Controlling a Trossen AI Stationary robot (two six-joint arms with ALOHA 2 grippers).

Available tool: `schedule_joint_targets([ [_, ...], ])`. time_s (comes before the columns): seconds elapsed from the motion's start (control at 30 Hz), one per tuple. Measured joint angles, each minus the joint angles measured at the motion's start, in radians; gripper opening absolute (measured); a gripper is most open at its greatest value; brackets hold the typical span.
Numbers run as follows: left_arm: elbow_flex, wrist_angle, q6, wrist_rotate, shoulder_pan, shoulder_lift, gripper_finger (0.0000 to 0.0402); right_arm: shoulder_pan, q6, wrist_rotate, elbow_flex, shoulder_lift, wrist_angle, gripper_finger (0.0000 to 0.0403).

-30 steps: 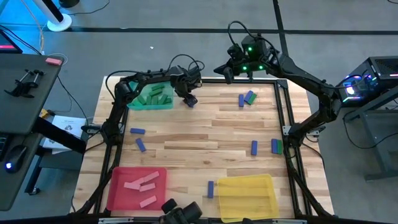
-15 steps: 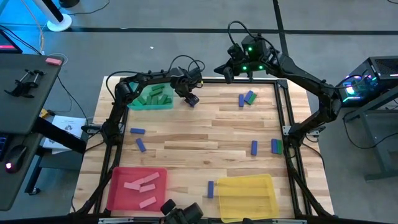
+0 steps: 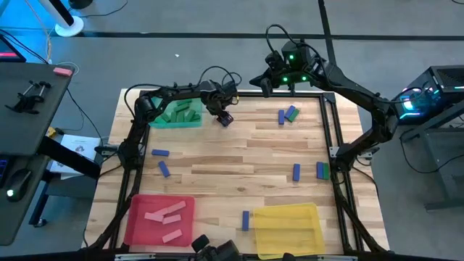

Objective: Sort blocks
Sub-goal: Put the pink block into the pink bin

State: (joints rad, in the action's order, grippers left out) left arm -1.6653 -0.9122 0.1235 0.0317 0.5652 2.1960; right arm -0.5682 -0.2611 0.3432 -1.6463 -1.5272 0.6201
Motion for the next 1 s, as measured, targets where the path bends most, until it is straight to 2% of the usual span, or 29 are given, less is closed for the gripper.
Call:
schedule_joint_targets([
  [0.1, -0.002, 0.003, -0.06, -0.013, -0.013, 0.011, 0.0188, 0.0, -0.004, 0.0, 0.0, -0.003, -0.001, 0.0],
  [0.2, -0.005, -0.004, -0.005, -0.009, -0.008, 0.033, 0.0188, 0.0, -0.01, 0.0, 0.0, -0.009, 0.0, 0.0],
  [0.33, -0.007, 0.004, 0.013, -0.092, 0.002, 0.043, 0.0188, 0.008, -0.02, -0.001, 0.0, -0.018, 0.003, 0.0],
  [0.43, -0.005, 0.011, -0.004, -0.079, -0.006, 0.044, 0.0185, 0.009, -0.022, -0.001, 0.0, -0.022, 0.007, 0.0],
  [0.53, -0.004, 0.01, -0.004, -0.08, -0.005, 0.043, 0.0156, 0.01, -0.026, 0.001, 0.0, -0.024, 0.003, 0.0],
  [0.67, -0.004, -0.009, -0.016, -0.083, -0.004, 0.041, 0.0068, 0.01, -0.021, 0.002, 0.0, -0.025, -0.001, 0.0],
  [0.7, -0.003, -0.014, -0.028, -0.097, -0.004, 0.035, 0.0057, 0.01, -0.019, 0.004, 0.0, -0.025, -0.001, 0.0],
  [0.83, 0.005, -0.025, -0.048, -0.087, -0.008, -0.015, 0.0057, 0.01, -0.018, 0.004, 0.0, -0.025, -0.011, 0.0],
  [1.0, 0.001, -0.016, -0.058, -0.053, 0.003, -0.178, 0.0057, 0.01, -0.019, 0.007, 0.0, -0.025, -0.078, 0.0],
])
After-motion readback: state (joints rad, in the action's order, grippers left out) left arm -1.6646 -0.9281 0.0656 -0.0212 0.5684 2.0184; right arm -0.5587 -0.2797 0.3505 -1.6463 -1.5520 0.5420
